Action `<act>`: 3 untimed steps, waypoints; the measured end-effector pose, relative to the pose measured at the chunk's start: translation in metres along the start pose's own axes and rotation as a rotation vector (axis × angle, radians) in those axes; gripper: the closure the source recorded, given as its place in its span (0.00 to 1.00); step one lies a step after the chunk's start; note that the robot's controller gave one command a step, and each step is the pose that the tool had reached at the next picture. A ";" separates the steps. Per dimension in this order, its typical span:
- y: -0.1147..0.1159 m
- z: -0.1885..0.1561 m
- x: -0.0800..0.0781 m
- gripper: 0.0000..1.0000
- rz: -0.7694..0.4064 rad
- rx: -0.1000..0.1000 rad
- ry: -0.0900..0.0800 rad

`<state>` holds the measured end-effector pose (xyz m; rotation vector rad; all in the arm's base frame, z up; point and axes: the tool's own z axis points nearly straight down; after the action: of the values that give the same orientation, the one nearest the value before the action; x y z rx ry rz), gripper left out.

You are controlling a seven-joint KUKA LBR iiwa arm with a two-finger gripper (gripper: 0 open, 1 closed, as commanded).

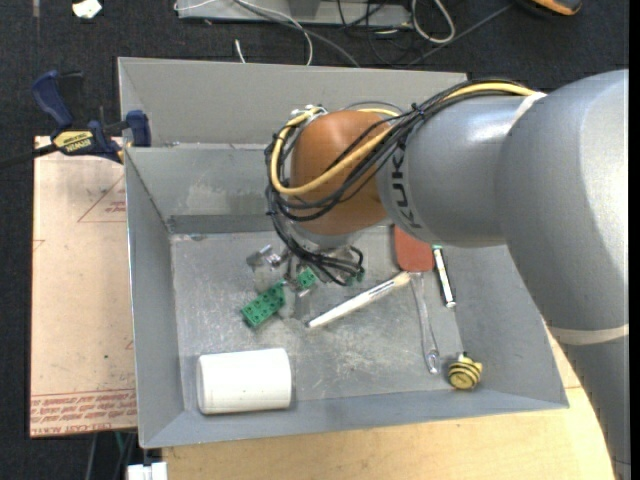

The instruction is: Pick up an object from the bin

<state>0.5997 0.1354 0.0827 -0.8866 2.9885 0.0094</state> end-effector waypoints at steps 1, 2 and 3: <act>0.000 -0.015 -0.001 1.00 0.001 0.000 -0.001; 0.000 -0.032 -0.001 1.00 0.003 0.000 -0.002; 0.000 -0.051 -0.002 1.00 0.003 0.001 -0.003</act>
Offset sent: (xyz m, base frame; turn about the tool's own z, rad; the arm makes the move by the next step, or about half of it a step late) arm -0.0003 0.0001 0.0397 0.0008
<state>0.6001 0.1359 0.1332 -0.8812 2.9873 0.0098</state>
